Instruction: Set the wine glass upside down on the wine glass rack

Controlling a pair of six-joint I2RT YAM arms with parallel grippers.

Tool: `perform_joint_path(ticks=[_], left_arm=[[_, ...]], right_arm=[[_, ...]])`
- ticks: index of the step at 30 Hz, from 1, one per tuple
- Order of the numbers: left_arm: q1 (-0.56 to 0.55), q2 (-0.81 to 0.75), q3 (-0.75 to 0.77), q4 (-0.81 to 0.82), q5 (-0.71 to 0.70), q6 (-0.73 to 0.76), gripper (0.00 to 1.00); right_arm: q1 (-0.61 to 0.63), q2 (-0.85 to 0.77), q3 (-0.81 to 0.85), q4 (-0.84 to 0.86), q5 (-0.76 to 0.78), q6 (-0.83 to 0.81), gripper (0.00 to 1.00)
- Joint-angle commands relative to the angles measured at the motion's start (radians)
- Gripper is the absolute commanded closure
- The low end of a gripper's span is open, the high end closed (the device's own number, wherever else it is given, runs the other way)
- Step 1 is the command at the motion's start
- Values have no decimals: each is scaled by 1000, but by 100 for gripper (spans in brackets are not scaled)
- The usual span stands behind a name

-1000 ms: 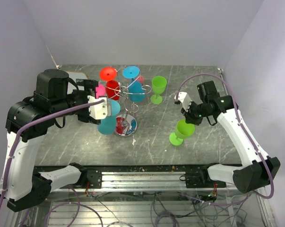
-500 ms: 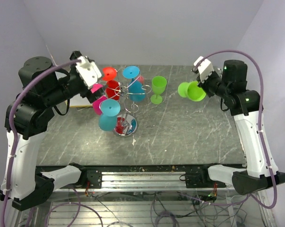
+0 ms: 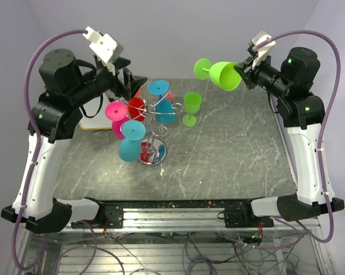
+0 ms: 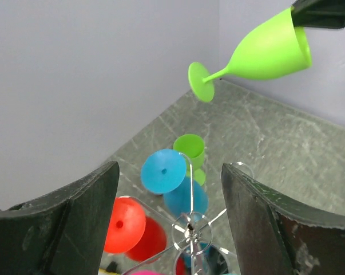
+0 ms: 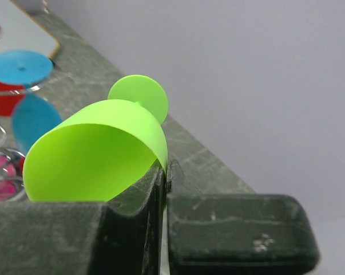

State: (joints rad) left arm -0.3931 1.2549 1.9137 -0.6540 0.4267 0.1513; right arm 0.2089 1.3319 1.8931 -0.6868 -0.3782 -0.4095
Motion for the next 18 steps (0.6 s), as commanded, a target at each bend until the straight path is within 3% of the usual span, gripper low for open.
perform_joint_path(ticks=[1, 9, 18], left_arm=[[10, 46, 12, 130, 27, -222, 19], [10, 178, 28, 250, 47, -575, 26], [-7, 293, 39, 287, 35, -652, 31]], right_arm=[[0, 36, 44, 119, -138, 156, 100], [1, 98, 123, 176, -268, 307, 100], [0, 124, 128, 179, -320, 349, 100]])
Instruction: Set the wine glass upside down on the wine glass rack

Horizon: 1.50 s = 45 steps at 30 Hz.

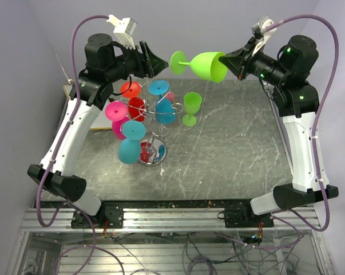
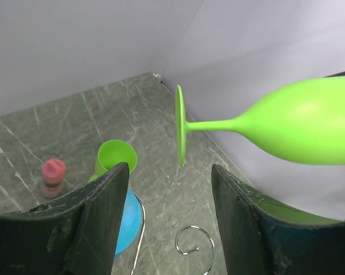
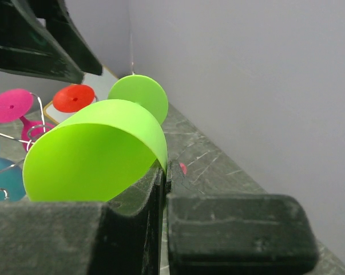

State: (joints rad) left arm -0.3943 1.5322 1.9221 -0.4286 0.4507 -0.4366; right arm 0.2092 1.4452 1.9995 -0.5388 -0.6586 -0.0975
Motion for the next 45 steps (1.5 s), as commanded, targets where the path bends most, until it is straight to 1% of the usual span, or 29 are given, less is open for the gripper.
perform_joint_path(ticks=[1, 3, 8, 14, 18, 24, 26, 31, 37, 39, 40, 43, 45], left_arm=[[-6, 23, 29, 65, 11, -68, 31], [-8, 35, 30, 69, 17, -79, 32], [-17, 56, 18, 89, 41, -98, 40], [-20, 55, -3, 103, 55, -103, 46], [-27, 54, -14, 105, 62, -97, 49], [-38, 51, -30, 106, 66, -98, 50], [-39, 48, -33, 107, 65, -97, 52], [-41, 44, -32, 105, 63, -91, 65], [-41, 43, -37, 127, 94, -100, 85], [-41, 40, -40, 143, 114, -99, 90], [-41, 37, -43, 152, 123, -97, 92], [-41, 25, -42, 154, 127, -91, 93], [-39, 11, -35, 141, 106, -76, 93]], right_arm=[[0, 11, 20, 32, -43, 39, 100], [0, 12, 18, 33, -56, 45, 100], [-1, 18, 23, 36, -92, 58, 100], [1, 20, 26, 40, -96, 65, 100], [-1, 18, 19, 48, -102, 68, 100], [-1, 15, 18, 59, -108, 81, 100], [0, 14, 16, 60, -104, 79, 100], [-1, 5, 4, 63, -97, 72, 100], [0, -8, -18, 74, -105, 72, 100], [-1, -13, -31, 77, -112, 63, 100], [-1, -17, -41, 75, -112, 54, 99], [-1, -26, -63, 65, -103, 29, 80], [-1, -37, -69, 47, -103, 9, 66]])
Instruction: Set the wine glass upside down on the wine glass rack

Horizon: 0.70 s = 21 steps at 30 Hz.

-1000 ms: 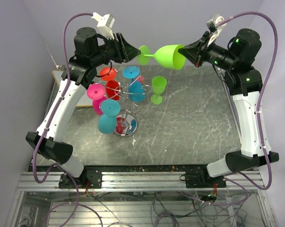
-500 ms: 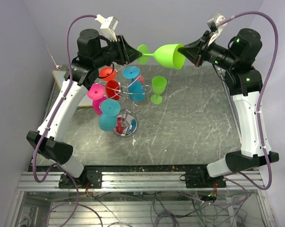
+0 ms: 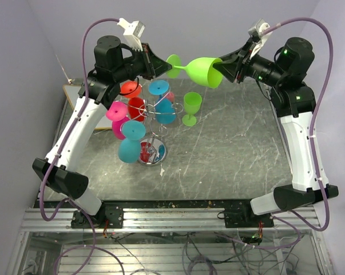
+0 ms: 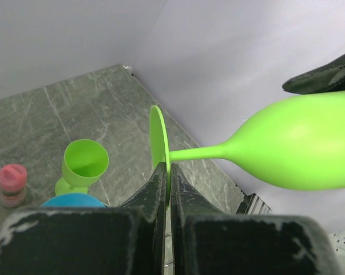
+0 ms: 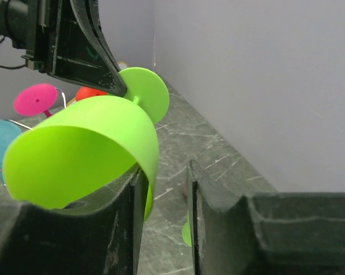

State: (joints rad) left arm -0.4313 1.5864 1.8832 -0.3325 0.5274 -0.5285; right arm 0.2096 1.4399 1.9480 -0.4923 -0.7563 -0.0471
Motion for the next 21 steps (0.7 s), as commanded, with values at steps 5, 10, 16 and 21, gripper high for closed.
perform_joint_path(ticks=[5, 10, 16, 21], left_arm=[[17, -79, 27, -3, -26, 60, 93], [23, -123, 52, -66, -75, 168, 93], [23, -167, 58, -118, -131, 272, 93], [23, -207, 60, -147, -168, 360, 93]], right_arm=[[-3, -78, -36, -71, -57, -152, 26], [-28, -131, -41, -156, -103, -243, 16], [-111, -189, -30, -207, -142, -293, 9], [-166, -216, -26, -250, -142, -335, 7]])
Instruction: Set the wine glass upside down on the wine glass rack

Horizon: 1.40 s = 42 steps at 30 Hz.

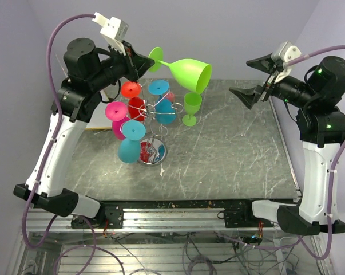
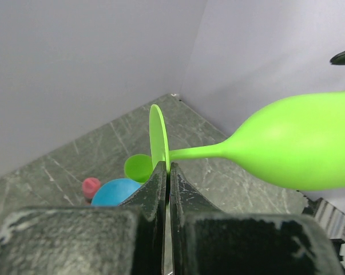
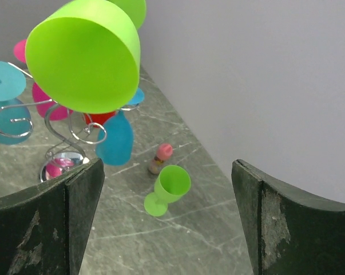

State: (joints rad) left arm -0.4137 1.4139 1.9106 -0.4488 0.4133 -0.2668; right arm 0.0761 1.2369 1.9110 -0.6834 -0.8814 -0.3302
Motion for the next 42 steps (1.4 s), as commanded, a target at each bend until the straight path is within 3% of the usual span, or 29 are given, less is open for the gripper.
perform_joint_path(ticks=[1, 13, 22, 33, 42], left_arm=[[6, -43, 33, -38, -59, 118, 93], [-87, -117, 33, -154, -177, 391, 93], [-273, -55, 97, -194, -352, 651, 93], [-480, 57, 129, -174, -551, 960, 93], [-537, 127, 93, -179, -590, 1086, 93]], right_arm=[[-40, -18, 5, -63, -15, -57, 7], [-112, -77, -193, -161, 62, -193, 0], [-242, -110, -358, -105, -13, -75, 0], [-251, -121, -467, -107, 108, -75, 1], [-354, -177, -530, -63, 44, -61, 1]])
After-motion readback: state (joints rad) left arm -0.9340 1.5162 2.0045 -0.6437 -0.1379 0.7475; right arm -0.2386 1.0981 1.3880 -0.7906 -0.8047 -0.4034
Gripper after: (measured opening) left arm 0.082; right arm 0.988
